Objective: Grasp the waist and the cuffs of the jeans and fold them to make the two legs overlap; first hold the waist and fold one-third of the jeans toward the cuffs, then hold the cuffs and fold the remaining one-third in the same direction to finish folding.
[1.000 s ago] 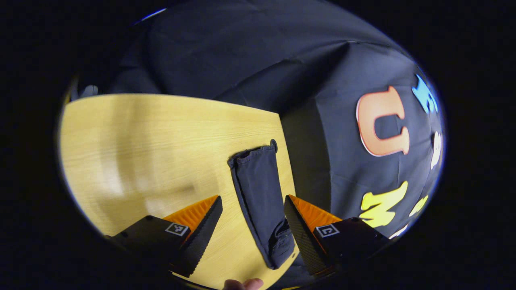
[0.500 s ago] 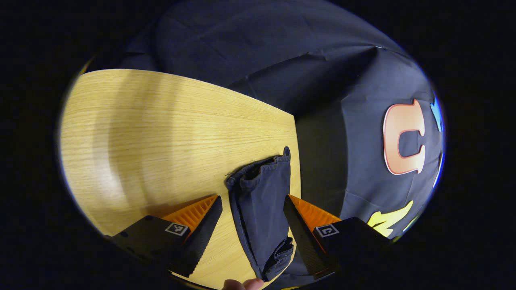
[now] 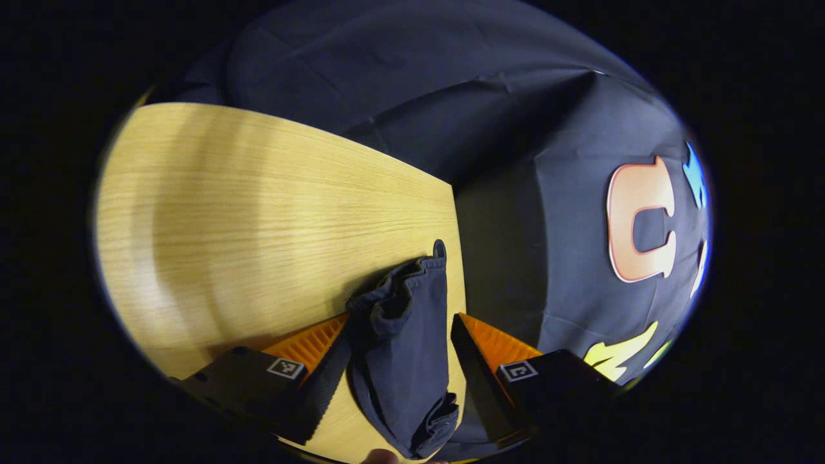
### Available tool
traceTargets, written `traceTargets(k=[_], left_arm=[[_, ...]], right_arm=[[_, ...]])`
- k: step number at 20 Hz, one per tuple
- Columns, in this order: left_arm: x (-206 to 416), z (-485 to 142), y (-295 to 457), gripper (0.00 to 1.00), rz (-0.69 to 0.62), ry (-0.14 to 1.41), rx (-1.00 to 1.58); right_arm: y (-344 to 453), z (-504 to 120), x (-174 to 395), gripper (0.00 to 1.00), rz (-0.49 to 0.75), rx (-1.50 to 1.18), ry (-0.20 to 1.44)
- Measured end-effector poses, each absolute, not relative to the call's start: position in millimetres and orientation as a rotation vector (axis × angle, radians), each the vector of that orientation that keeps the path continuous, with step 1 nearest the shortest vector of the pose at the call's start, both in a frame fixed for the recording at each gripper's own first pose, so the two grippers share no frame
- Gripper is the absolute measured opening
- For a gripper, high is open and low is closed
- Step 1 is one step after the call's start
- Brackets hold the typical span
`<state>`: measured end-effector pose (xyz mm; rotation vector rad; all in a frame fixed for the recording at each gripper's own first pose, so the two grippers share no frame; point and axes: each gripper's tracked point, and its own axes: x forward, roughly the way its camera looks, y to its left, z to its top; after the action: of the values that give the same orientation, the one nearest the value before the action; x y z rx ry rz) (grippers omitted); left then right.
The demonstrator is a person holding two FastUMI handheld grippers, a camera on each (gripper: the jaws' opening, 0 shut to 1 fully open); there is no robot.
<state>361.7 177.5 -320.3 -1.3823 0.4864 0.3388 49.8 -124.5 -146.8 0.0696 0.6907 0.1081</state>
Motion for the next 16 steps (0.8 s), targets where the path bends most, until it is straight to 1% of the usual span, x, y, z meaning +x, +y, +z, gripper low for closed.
traceTargets(k=[1, 2, 3, 4, 5, 6, 7, 8, 10, 12, 13, 14, 16], left_arm=[[361, -324, 179, 0.88, 0.341, 0.483, -1.385], [360, -327, 178, 0.73, 0.342, 0.483, -1.378], [360, -331, 180, 0.66, 0.346, 0.491, -1.365], [361, -335, 181, 0.54, 0.356, 0.495, -1.349], [362, -338, 183, 0.46, 0.372, 0.499, -1.333], [362, -334, 182, 0.14, 0.365, 0.498, -1.326], [365, -330, 182, 0.19, 0.356, 0.488, -1.316], [367, -320, 180, 0.14, 0.335, 0.472, -1.309], [372, -300, 173, 0.1, 0.294, 0.451, -1.254], [378, -274, 163, 0.08, 0.243, 0.427, -1.183], [380, -258, 156, 0.08, 0.213, 0.414, -1.155], [382, -241, 147, 0.07, 0.18, 0.398, -1.137], [385, -206, 127, 0.07, 0.131, 0.372, -1.107]], right_arm=[[-127, -148, 47, 0.96, 0.104, 0.063, 0.698], [-130, -150, 45, 0.94, 0.101, 0.057, 0.703], [-132, -149, 43, 0.93, 0.097, 0.054, 0.702], [-134, -149, 41, 0.93, 0.094, 0.053, 0.702], [-137, -150, 38, 0.93, 0.093, 0.052, 0.702], [-139, -149, 35, 0.94, 0.088, 0.055, 0.7], [-140, -149, 33, 0.94, 0.087, 0.061, 0.698], [-143, -148, 31, 0.94, 0.083, 0.064, 0.698], [-149, -145, 24, 0.94, 0.077, 0.065, 0.689], [-156, -141, 18, 0.93, 0.066, 0.069, 0.676], [-161, -136, 15, 0.96, 0.06, 0.073, 0.658], [-166, -131, 12, 0.93, 0.048, 0.074, 0.642], [-172, -123, 3, 0.93, 0.031, 0.077, 0.611]])
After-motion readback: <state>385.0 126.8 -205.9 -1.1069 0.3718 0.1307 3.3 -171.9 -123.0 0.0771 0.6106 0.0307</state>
